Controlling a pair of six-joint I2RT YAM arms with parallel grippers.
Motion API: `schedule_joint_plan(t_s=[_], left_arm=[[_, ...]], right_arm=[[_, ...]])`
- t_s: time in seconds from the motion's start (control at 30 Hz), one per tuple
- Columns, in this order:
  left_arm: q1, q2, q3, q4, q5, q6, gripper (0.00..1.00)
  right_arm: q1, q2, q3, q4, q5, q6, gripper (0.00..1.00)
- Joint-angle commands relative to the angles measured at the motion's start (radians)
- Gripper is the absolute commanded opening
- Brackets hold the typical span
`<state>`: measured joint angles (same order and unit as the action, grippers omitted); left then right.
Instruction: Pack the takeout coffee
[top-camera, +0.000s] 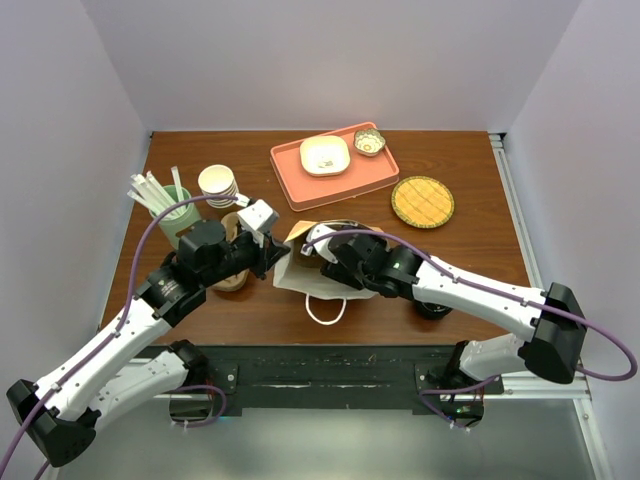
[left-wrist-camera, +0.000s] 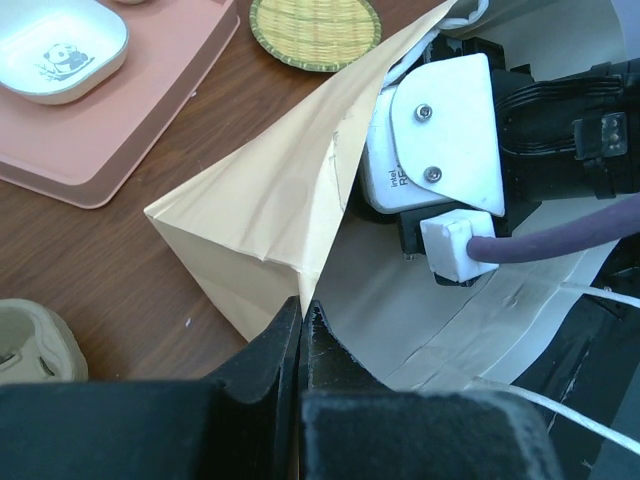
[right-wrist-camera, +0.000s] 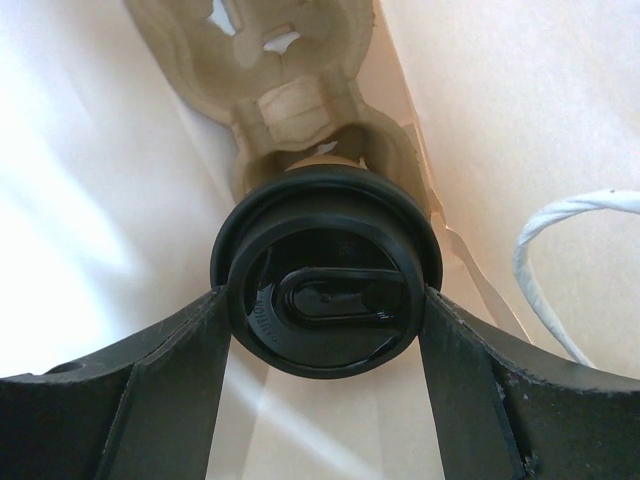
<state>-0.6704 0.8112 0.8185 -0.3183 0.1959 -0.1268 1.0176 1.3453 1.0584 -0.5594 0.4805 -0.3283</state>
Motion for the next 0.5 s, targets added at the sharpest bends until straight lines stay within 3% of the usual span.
schedule_joint_plan(t_s=[0.0, 0.4, 0.47], left_arm=[[-0.004, -0.015, -0.005, -0.002, -0.018, 0.026, 0.0], [-0.004, -0.003, -0.01, 0.033, 0.072, 0.012, 0.0], [-0.003, -0.001, 0.002, 0.019, 0.094, 0.001, 0.07]], right_arm=[[-0.045, -0.046, 0.032, 0.052, 0.043, 0.075, 0.39], [-0.048, -0.008, 0.026, 0.124, 0.099, 0.057, 0.36], [-0.047, -0.005, 0.014, 0.138, 0.09, 0.052, 0.36]])
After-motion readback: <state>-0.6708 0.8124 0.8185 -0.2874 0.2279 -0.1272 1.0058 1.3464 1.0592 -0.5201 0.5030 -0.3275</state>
